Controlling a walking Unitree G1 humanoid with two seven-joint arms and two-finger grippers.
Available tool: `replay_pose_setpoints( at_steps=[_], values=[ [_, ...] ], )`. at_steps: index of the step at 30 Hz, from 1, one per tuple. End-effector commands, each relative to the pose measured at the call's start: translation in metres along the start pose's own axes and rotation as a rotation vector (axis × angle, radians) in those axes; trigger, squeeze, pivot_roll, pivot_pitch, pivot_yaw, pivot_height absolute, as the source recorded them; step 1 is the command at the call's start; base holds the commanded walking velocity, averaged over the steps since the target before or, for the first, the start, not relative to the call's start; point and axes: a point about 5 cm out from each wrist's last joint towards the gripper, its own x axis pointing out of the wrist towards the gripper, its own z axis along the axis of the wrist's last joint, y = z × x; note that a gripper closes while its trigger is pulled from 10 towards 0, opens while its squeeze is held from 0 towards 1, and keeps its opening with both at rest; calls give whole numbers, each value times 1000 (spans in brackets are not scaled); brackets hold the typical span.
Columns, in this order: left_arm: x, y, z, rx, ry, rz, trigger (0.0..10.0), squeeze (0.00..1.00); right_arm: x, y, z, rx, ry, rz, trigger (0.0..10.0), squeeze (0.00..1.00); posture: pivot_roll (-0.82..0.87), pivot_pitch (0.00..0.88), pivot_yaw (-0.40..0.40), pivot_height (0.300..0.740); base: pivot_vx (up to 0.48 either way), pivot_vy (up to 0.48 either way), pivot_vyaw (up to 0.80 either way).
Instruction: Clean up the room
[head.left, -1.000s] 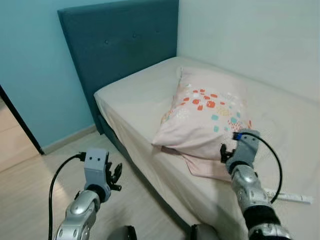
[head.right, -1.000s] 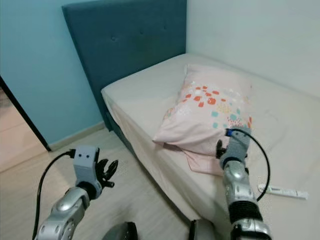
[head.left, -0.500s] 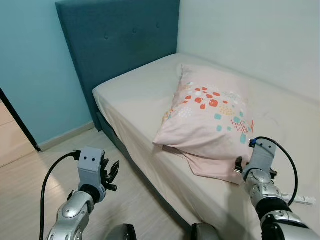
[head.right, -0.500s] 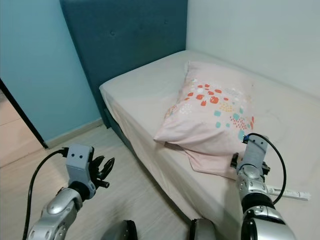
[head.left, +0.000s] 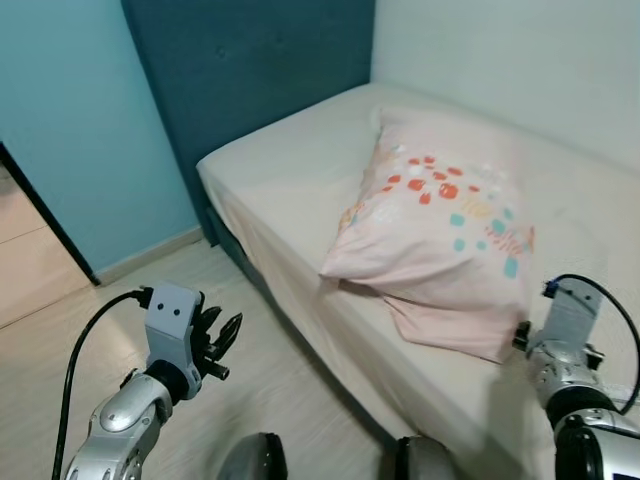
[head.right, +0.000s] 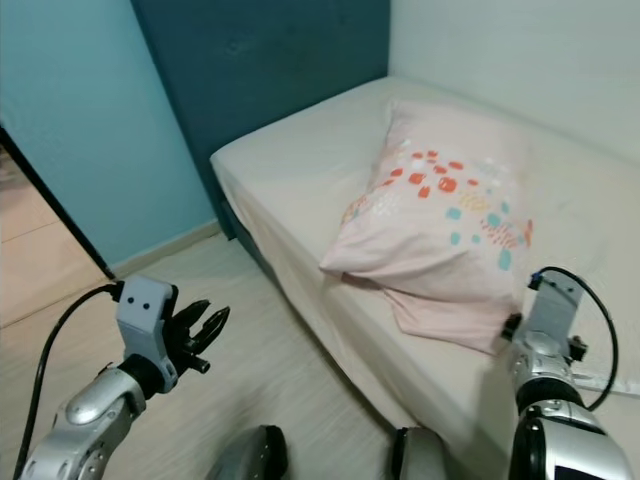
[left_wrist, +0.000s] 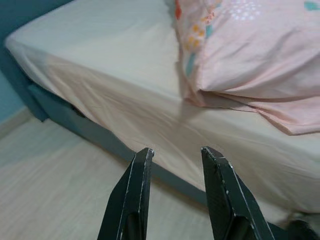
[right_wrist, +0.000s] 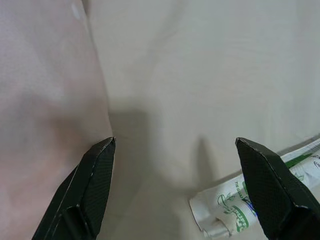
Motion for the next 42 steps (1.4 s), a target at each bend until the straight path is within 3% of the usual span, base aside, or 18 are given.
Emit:
replay_pose_setpoints(
  at_steps=[1, 6, 8, 11, 14, 23, 27, 34, 42],
  values=[
    [-5, -2, 6, 7, 10, -79, 10000, 0, 2, -10, -5, -1, 29, -78, 10000, 0, 192, 190, 66, 594, 0, 0, 0],
    [-6, -6, 10, 7, 4, -122, 10000, 0, 3, -21, -6, 24, 32, -147, 10000, 0, 202, 194, 79, 594, 0, 0, 0],
    [-7, -8, 12, 3, 3, -140, 10000, 0, 4, -33, -6, 121, 19, -241, 10000, 0, 199, 194, 80, 594, 0, 0, 0],
    [-8, -9, 12, 0, 3, -146, 10000, 0, 4, -37, -7, 161, 19, -279, 10000, 0, 198, 194, 79, 594, 0, 0, 0],
    [-8, -11, 13, -6, 4, -158, 10000, 0, 3, -39, -13, 314, 22, -310, 10000, 0, 186, 187, 73, 594, 0, 0, 0],
    [-6, -14, 12, -18, -3, -180, 10000, 0, -1, -30, -26, 316, 33, -309, 10000, 0, 167, 176, 57, 594, 0, 0, 0],
    [-7, -18, 13, -51, -8, -198, 10000, 0, -5, -29, -36, 410, 57, -365, 10000, 0, 163, 173, 44, 594, 0, 0, 0],
    [-7, -17, 13, -61, -8, -196, 10000, 0, -4, -33, -18, 465, -64, -384, 10000, 0, 161, 174, 40, 594, 0, 0, 0],
    [-7, -20, 11, -59, -2, -201, 10000, 0, -4, -33, -25, 429, -26, -370, 10000, 0, 169, 182, 42, 594, 0, 0, 0]
  ],
)
